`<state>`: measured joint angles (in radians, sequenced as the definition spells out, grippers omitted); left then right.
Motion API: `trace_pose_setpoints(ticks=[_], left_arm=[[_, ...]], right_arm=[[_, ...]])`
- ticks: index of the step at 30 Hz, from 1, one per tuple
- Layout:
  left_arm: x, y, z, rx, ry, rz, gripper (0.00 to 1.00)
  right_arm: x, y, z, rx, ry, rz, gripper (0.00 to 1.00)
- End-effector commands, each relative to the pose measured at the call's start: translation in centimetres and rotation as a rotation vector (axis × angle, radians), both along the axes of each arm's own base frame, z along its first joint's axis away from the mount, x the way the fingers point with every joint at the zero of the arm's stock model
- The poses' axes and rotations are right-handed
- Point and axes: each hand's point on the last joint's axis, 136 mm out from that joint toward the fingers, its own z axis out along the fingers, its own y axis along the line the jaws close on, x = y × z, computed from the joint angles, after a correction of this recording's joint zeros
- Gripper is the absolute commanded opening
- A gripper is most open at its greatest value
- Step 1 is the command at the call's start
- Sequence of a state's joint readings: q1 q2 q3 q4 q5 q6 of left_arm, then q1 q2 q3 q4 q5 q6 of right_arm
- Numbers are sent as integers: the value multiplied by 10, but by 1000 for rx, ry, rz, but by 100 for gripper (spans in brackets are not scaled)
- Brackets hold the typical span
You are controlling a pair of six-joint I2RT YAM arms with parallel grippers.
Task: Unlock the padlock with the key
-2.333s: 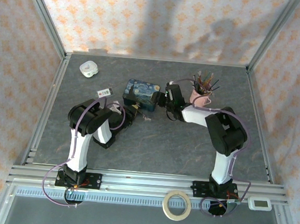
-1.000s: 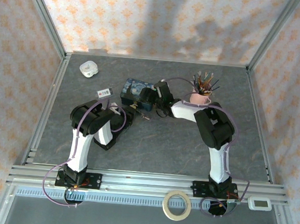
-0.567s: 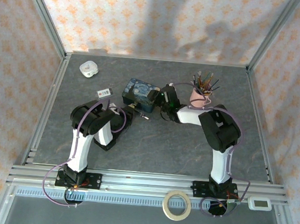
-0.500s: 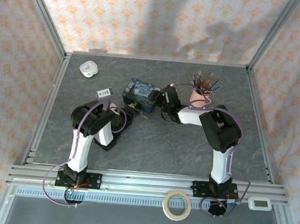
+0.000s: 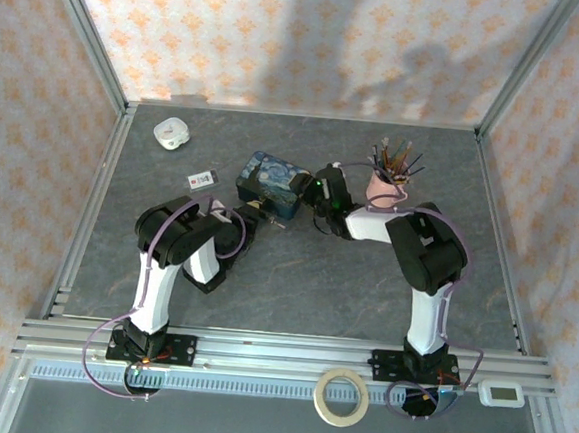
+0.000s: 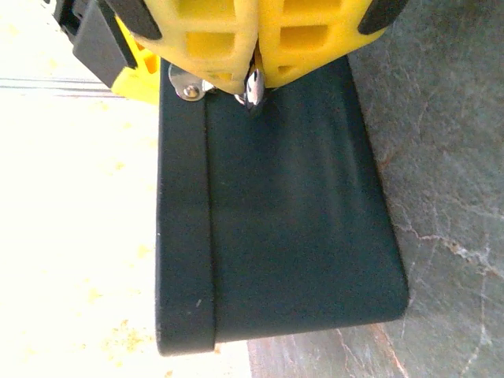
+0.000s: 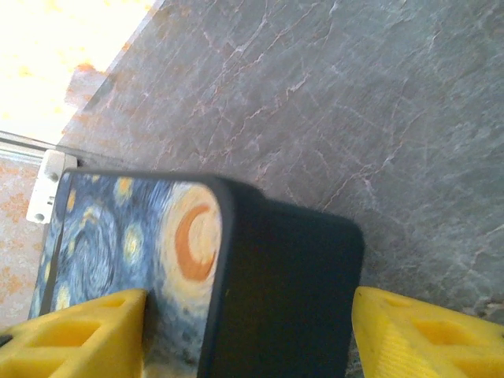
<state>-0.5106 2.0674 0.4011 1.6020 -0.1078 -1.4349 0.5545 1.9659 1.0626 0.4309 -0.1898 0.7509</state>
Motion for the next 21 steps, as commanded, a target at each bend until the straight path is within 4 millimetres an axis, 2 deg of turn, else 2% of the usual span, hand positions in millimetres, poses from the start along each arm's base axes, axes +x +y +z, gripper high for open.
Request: trace_pose_setpoints(ticks=[1, 7, 10, 12, 16, 21], left_arm=[[-1, 27, 49, -62, -171, 117, 0], [0, 19, 41, -39, -152, 76, 0], [-1, 14, 38, -34, -155, 42, 0], [-4, 14, 35, -31, -150, 31, 0], [-10, 16, 31, -31, -141, 26, 0], [-10, 11, 33, -38, -146, 1, 0]], right_arm=[[-3, -77, -65, -231, 168, -194, 65], [2, -69, -57, -209, 148, -163, 67], [2, -67, -40, -236, 108, -117, 80], [1, -67, -22, -257, 62, -85, 100], [-2, -57, -1, -246, 31, -14, 100], [-3, -26, -6, -184, 81, 97, 100]])
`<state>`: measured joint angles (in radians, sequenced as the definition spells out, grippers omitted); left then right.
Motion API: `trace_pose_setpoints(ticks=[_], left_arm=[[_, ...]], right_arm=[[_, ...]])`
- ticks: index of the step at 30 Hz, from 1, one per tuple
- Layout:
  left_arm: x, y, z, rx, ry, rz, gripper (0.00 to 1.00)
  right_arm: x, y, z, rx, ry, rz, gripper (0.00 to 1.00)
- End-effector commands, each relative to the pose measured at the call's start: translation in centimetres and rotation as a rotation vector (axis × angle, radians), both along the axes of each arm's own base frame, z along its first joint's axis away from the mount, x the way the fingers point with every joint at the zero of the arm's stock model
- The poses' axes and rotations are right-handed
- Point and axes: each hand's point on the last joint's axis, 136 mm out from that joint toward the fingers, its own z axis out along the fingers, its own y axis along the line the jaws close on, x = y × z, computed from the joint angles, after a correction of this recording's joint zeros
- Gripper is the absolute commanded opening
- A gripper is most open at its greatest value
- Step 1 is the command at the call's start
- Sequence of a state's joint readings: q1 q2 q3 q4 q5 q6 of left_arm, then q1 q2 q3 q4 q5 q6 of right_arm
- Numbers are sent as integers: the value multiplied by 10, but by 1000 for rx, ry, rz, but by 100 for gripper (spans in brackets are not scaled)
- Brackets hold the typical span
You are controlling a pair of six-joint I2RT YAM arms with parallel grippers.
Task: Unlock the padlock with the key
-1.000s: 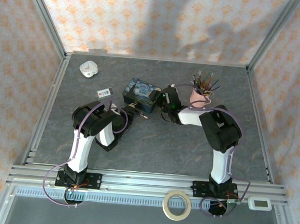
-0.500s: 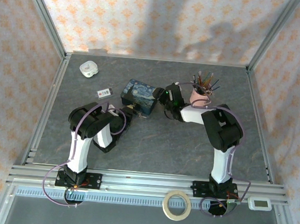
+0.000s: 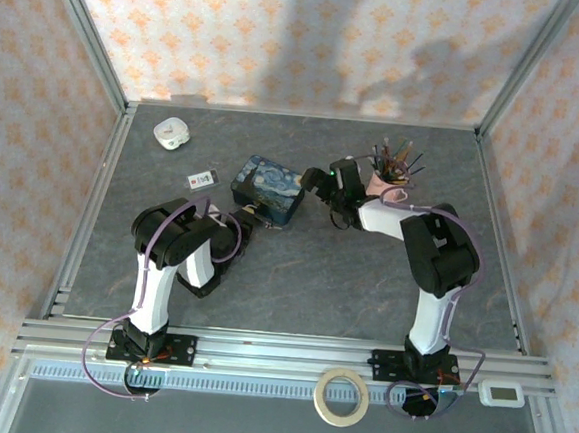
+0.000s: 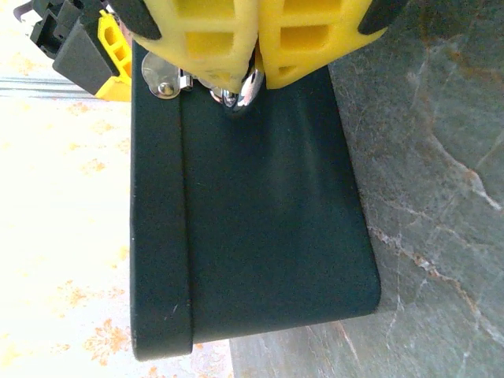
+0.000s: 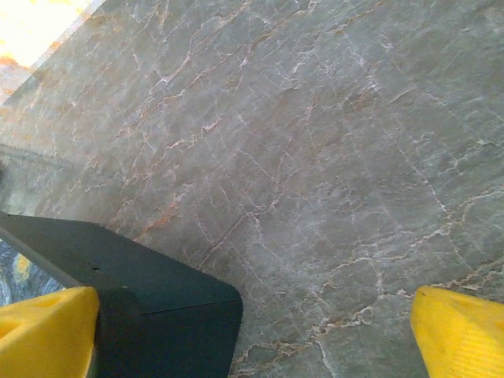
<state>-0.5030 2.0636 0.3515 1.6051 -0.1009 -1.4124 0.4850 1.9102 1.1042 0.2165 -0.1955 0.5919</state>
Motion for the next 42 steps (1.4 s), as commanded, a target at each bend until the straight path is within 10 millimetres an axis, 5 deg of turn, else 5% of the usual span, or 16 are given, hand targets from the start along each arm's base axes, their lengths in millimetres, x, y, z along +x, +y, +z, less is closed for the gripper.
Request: trace_pose_setpoints(ticks=[1, 7, 12, 16, 19, 23, 32, 38, 42], left_arm=[[1, 2, 44, -79, -179, -1, 0], [0, 0, 45, -77, -181, -12, 0], [-2, 4, 44, -69, -176, 2, 0], [-3, 14, 44, -64, -172, 50, 0], [-3, 26, 44, -52, -173, 115, 0], [-3, 40, 54, -47, -200, 210, 0], [-4, 38, 74, -22, -257, 314, 0], [2, 18, 84, -31, -289, 198, 0], [-3, 10, 86, -39, -276, 92, 0]], right_arm=[[-8, 17, -7, -16, 41, 69, 100], [-17, 47, 4, 15, -9, 122, 98], [-20, 56, -16, -13, 50, 128, 89], [-32, 28, -52, -71, 139, 22, 74], [-43, 0, -71, -71, 170, -63, 53], [-60, -25, -90, -99, 218, -129, 49], [-53, -36, -67, -94, 151, -203, 48], [-40, -42, -58, -106, 117, -212, 52], [-21, -38, -33, -120, 39, -149, 58]])
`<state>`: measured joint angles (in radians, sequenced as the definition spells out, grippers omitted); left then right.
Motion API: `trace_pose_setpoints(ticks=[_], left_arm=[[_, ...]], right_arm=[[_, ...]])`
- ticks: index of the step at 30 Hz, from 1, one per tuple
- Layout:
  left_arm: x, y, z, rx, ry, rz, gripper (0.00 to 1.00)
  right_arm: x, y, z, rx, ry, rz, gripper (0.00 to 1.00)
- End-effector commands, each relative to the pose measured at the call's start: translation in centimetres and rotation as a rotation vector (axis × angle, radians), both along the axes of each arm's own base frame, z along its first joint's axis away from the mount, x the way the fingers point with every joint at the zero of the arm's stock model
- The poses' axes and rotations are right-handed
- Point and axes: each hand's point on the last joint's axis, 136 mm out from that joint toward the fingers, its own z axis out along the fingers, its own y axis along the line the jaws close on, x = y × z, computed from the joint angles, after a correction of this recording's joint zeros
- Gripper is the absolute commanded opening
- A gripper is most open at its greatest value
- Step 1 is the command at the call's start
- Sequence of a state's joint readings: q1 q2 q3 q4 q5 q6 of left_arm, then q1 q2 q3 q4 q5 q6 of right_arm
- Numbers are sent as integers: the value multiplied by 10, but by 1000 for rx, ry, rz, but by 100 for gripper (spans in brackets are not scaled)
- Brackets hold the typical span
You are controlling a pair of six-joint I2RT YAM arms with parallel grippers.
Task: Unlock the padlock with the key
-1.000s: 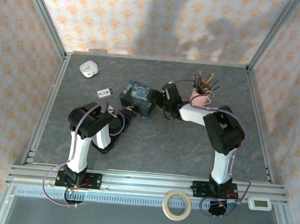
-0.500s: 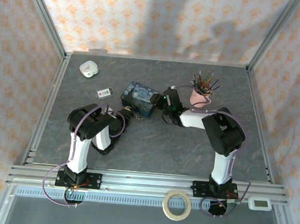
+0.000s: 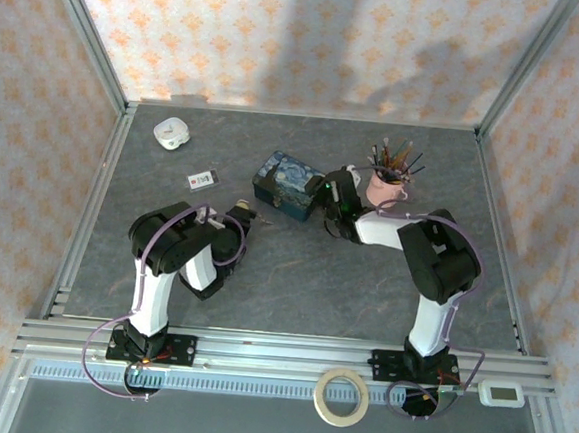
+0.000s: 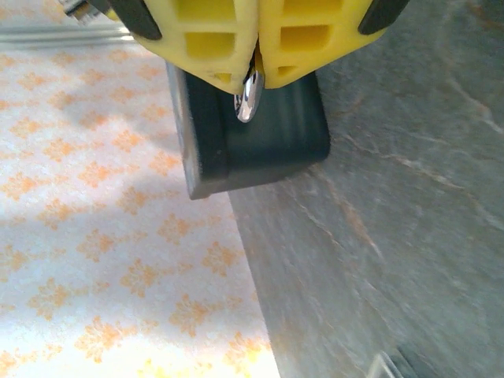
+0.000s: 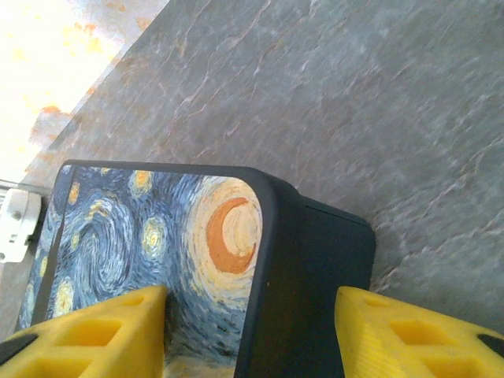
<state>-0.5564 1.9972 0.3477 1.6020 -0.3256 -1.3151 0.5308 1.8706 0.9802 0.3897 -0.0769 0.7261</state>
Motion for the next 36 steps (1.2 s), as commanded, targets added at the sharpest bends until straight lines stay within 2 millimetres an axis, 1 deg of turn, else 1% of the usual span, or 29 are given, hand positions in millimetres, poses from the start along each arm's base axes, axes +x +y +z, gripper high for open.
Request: trace_pose_setpoints(ticks=[1, 2, 3, 4, 6, 8, 11, 14, 16, 20, 22, 24, 26, 30, 33, 36], left_arm=[[-5, -8, 59, -114, -191, -97, 0], [-8, -10, 57, -105, -177, -124, 0], [-12, -11, 63, -104, -181, -153, 0], [-15, -15, 62, -94, -166, -182, 0], [-22, -23, 62, -58, -138, -255, 0], [-30, -32, 59, -20, -99, -330, 0], [-43, -49, 48, 52, -11, -459, 0], [-60, -59, 32, 123, 86, -564, 0], [-69, -61, 22, 190, 153, -611, 0], [-83, -64, 13, 341, 238, -692, 0], [-86, -66, 10, 377, 257, -726, 0], [-88, -67, 0, 406, 305, -751, 0], [-89, -68, -11, 428, 356, -769, 0], [-89, -74, -26, 452, 411, -797, 0], [-90, -77, -41, 495, 461, -812, 0], [-89, -80, -51, 504, 490, -813, 0]], right_arm=[[-7, -32, -28, -207, 94, 7, 61], [-3, -29, -18, -226, 70, 29, 64], [0, -26, -6, -238, 40, 61, 69], [1, -22, 4, -246, 17, 87, 76], [1, -18, 26, -263, -36, 132, 100], [-3, -15, 43, -273, -84, 179, 100], [-17, -15, 58, -291, -131, 244, 100], [-34, -25, 64, -319, -153, 264, 100], [-45, -34, 70, -343, -171, 256, 100], [-66, -66, 73, -409, -196, 182, 100], [-74, -82, 76, -448, -219, 131, 100], [-80, -104, 75, -500, -228, 57, 100], [-82, -121, 75, -541, -232, 1, 100], [-84, -148, 76, -613, -252, -98, 100], [-84, -167, 77, -648, -259, -174, 100], [-82, -180, 75, -643, -263, -210, 100]])
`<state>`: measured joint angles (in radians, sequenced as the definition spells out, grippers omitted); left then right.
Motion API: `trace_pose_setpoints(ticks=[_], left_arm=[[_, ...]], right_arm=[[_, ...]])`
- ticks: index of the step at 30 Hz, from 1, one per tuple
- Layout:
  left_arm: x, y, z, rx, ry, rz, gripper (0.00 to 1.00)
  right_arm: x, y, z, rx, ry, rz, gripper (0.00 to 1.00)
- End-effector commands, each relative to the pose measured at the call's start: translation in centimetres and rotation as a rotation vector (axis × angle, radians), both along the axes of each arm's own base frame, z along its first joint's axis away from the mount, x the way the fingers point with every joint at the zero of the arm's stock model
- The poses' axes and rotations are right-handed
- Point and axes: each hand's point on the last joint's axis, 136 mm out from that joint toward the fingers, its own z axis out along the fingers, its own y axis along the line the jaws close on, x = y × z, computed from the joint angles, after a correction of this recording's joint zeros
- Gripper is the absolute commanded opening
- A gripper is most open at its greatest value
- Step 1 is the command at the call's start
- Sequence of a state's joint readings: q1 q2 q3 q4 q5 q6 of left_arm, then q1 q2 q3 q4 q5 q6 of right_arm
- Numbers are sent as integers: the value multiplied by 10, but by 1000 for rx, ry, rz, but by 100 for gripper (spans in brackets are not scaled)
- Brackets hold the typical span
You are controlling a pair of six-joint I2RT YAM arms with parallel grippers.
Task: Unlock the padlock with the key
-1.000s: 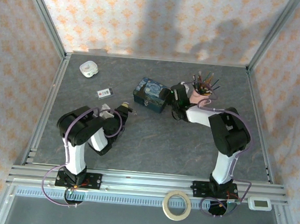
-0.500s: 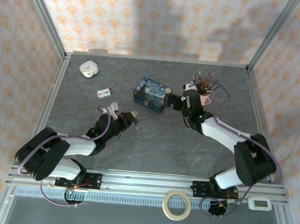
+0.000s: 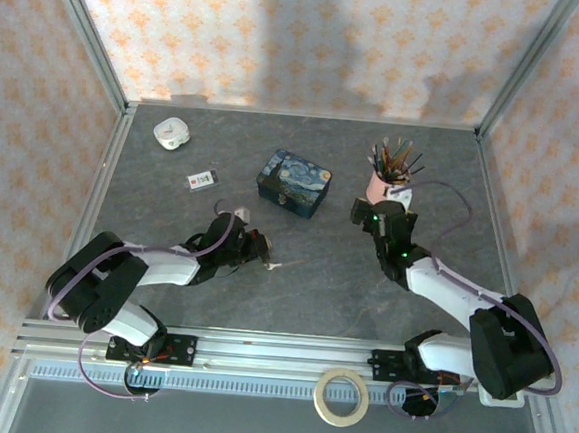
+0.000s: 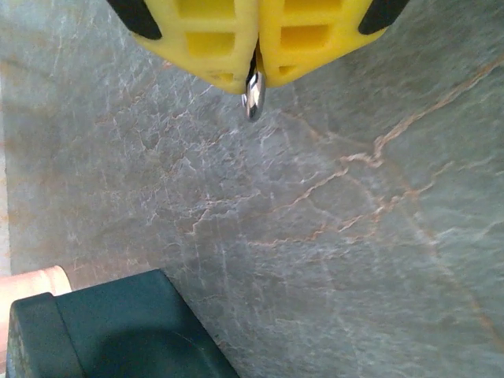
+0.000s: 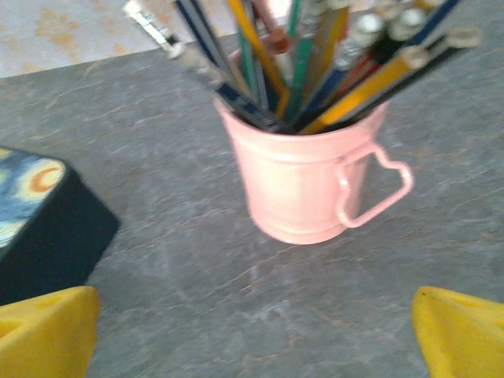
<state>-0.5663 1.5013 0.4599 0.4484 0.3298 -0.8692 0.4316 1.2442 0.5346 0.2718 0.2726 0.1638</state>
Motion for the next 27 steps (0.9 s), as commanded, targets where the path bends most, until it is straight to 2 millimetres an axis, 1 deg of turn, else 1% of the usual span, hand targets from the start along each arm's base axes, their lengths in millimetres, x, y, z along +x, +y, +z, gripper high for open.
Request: trace_pose_setpoints(ticks=[1, 3, 6, 9, 10, 12, 14, 15, 17, 18, 21, 23, 26, 27], left_arm=[[-8, 1, -22, 70, 57, -20, 0], [-8, 2, -27, 77, 71, -12, 6], [-6, 3, -29, 83, 74, -1, 22], [-3, 6, -22, 87, 57, 17, 43], [0, 7, -17, 93, 39, 28, 50], [7, 13, -2, 116, -7, 55, 66], [17, 23, 20, 164, -85, 87, 77], [23, 29, 31, 194, -124, 104, 80], [37, 50, 55, 279, -206, 152, 85], [44, 60, 66, 315, -237, 181, 87], [64, 108, 94, 438, -310, 297, 93], [73, 149, 110, 502, -345, 418, 99], [77, 203, 126, 590, -393, 574, 99], [76, 216, 130, 622, -405, 615, 99]], right_arm=[[4, -27, 17, -19, -89, -101, 100], [4, -34, 15, -12, -103, -114, 100], [3, -44, 16, -3, -129, -122, 100], [2, -54, 18, -14, -161, -124, 100], [0, -59, 24, -14, -188, -129, 100], [-1, -71, 27, -16, -207, -151, 100], [-2, -85, 26, -25, -226, -164, 100], [-2, -91, 24, -28, -230, -169, 100], [0, -103, 19, -27, -235, -180, 100], [2, -107, 13, -23, -222, -187, 100], [9, -114, 4, -3, -240, -172, 100], [14, -116, 1, 11, -259, -156, 100], [24, -120, -2, 17, -262, -145, 100], [27, -122, -3, 42, -263, -143, 100]])
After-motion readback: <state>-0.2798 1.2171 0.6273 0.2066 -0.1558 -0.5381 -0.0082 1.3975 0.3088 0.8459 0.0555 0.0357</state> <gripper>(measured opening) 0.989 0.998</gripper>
